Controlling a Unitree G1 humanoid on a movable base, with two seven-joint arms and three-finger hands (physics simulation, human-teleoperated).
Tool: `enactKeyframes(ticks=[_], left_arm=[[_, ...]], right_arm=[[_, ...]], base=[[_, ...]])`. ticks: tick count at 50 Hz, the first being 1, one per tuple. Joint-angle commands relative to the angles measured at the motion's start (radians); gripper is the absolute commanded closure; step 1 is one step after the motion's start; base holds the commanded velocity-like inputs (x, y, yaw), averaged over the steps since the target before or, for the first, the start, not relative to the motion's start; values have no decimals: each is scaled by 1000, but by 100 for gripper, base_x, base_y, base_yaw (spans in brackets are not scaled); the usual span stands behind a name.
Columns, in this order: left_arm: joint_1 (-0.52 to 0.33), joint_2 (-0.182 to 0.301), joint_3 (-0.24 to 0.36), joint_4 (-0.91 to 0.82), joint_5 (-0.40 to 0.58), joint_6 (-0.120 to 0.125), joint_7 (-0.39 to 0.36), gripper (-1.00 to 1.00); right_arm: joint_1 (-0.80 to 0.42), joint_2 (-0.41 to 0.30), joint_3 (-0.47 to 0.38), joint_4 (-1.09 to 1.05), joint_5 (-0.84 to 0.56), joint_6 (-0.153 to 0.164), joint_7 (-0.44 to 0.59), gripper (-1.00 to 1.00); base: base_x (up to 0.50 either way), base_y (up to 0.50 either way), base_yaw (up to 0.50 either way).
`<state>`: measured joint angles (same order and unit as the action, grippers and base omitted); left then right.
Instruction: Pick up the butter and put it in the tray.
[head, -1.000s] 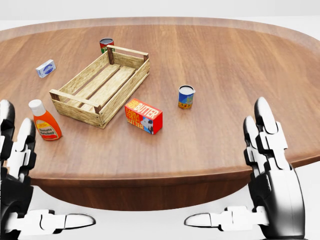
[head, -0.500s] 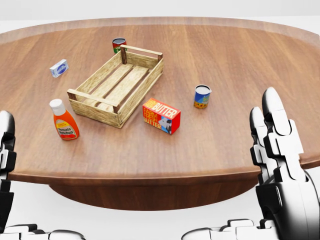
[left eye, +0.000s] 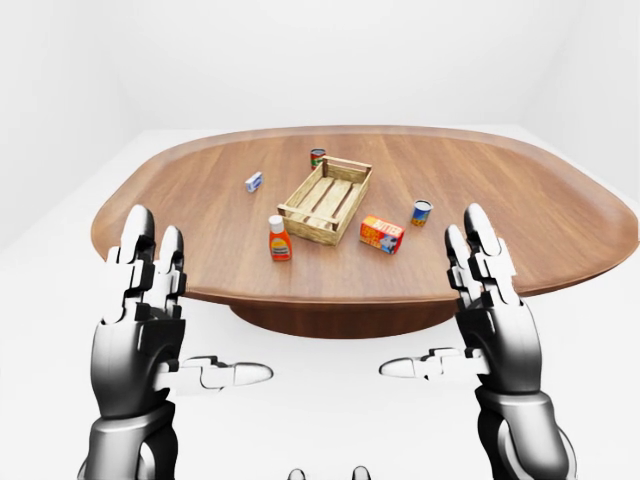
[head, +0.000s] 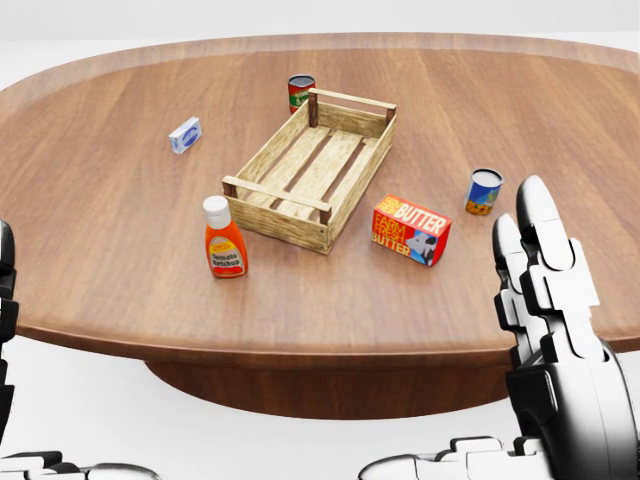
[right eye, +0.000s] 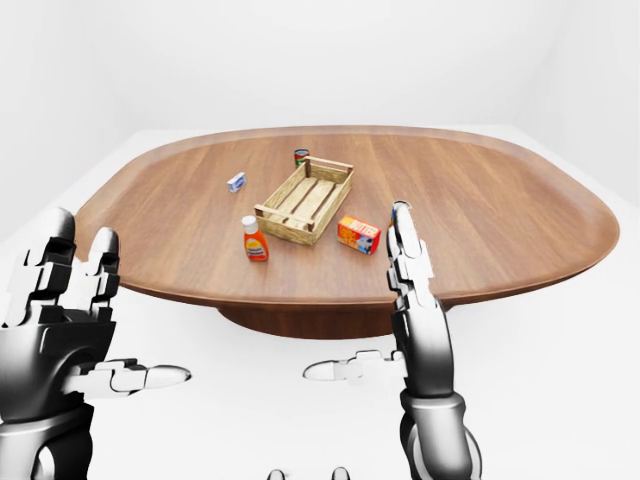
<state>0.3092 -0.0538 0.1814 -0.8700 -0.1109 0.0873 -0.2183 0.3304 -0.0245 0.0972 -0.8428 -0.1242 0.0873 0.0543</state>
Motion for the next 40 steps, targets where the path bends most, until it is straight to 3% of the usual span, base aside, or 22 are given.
enactKeyframes(ticks=[1,12,40], left_arm=[[-6,0,8,1,-2,0,0,-100],[-2,-1,11,-5,-4,0,-4,-100],[-5,-5,23,-21,-11,0,-9,-100]], right_arm=[[-7,0,11,19,-5,0,-7,-98],[-5,3,-6,-28,78,0,-17,-98],[-4,4,-10,-35,88,0,-14,-98]], base=[[0,9,0],[4,0,0],[49,0,0]])
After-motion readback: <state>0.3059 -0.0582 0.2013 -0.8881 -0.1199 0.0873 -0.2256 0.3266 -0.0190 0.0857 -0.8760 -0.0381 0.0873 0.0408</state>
